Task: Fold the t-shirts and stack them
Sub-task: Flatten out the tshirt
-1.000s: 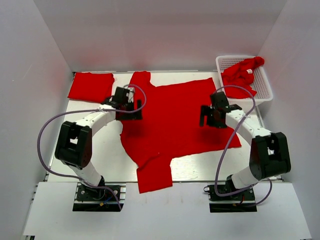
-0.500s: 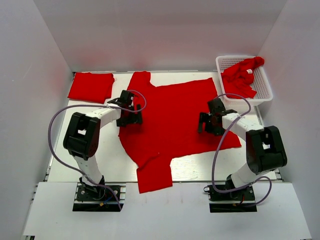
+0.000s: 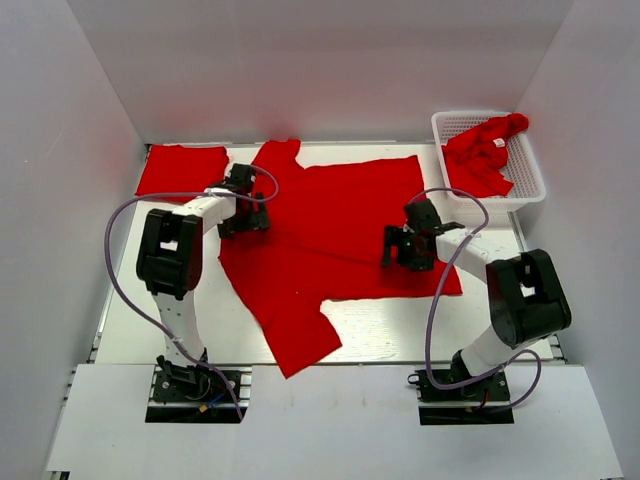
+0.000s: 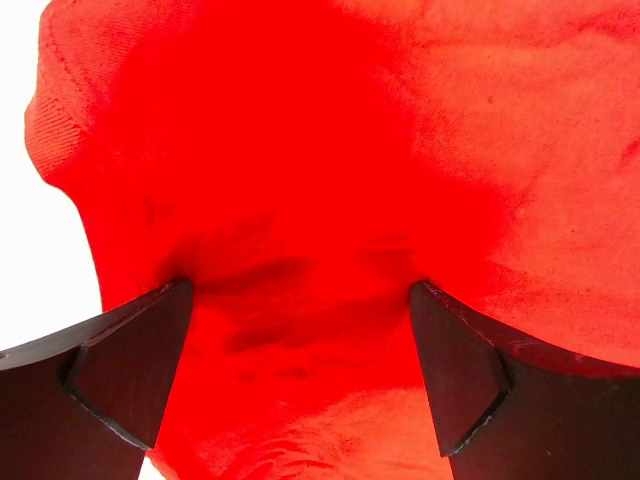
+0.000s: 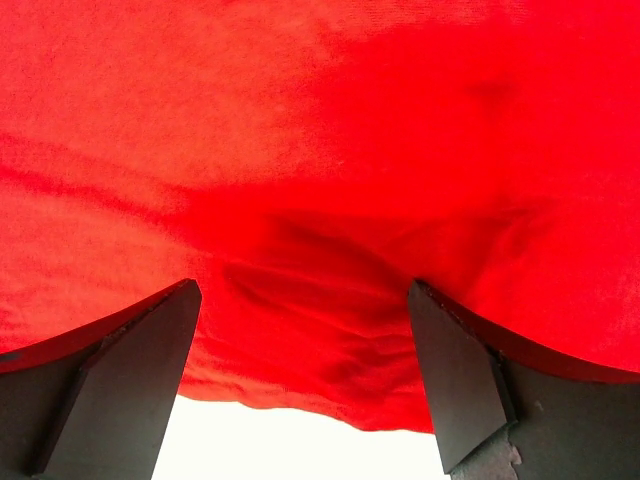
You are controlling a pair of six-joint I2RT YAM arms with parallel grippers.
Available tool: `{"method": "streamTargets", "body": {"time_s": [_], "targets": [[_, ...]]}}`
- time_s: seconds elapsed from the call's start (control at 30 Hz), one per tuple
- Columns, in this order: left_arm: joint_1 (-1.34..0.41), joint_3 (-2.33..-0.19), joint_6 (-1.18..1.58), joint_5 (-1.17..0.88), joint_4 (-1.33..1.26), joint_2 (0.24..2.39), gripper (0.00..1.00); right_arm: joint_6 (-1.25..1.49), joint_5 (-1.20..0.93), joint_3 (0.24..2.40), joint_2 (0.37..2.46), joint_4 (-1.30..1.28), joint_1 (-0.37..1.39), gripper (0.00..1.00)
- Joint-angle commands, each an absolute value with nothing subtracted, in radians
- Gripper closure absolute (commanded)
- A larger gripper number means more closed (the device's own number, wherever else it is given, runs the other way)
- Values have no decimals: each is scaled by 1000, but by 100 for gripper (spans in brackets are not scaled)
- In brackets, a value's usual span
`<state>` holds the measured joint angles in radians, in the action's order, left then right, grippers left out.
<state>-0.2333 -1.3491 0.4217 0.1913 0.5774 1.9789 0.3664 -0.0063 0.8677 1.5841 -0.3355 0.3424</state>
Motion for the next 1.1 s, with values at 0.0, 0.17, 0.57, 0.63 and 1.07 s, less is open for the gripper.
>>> {"method": "streamTargets", "body": {"time_s": [0.0, 0.17, 0.57, 0.63, 1.07], "targets": [[-204, -1388, 371, 212, 597, 2066, 0, 416, -83, 841, 1646, -328, 388, 10], [-193, -1505, 318, 192, 617, 2125, 0, 462, -72, 873, 1644, -339, 445, 10], [-222, -1571, 267, 112, 702, 1879, 0, 505, 181, 1078, 1496, -488, 454, 10], [-235, -1556, 279, 103, 762, 1801, 0, 524, 201, 1077, 1441, -495, 446, 10], [-567, -887, 537, -37, 810, 1235, 0, 634, 379, 832, 1123, -643, 376, 10]]}}
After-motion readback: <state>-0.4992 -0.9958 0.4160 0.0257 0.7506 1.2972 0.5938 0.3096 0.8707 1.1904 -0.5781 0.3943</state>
